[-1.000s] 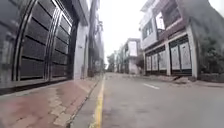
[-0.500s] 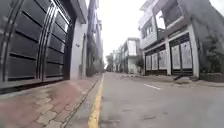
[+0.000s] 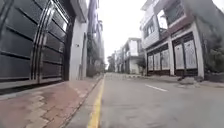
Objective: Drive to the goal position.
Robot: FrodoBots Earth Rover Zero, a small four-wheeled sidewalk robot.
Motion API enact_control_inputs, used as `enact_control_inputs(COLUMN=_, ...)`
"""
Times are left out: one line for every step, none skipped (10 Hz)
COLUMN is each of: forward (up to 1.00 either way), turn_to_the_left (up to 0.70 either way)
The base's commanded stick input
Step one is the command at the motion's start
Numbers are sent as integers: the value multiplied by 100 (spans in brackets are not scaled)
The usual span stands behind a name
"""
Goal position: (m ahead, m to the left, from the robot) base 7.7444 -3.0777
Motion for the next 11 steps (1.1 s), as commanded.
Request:
enact_control_inputs(forward=50, turn_to_the_left=0)
enact_control_inputs(forward=50, turn_to_the_left=0)
enact_control_inputs(forward=50, turn_to_the_left=9)
enact_control_inputs(forward=50, turn_to_the_left=20)
enact_control_inputs(forward=50, turn_to_the_left=20)
enact_control_inputs(forward=50, turn_to_the_left=0)
enact_control_inputs(forward=50, turn_to_the_left=0)
enact_control_inputs(forward=50, turn_to_the_left=0)
enact_control_inputs(forward=50, turn_to_the_left=0)
enact_control_inputs(forward=50, turn_to_the_left=0)
enact_control_inputs(forward=50, turn_to_the_left=0)
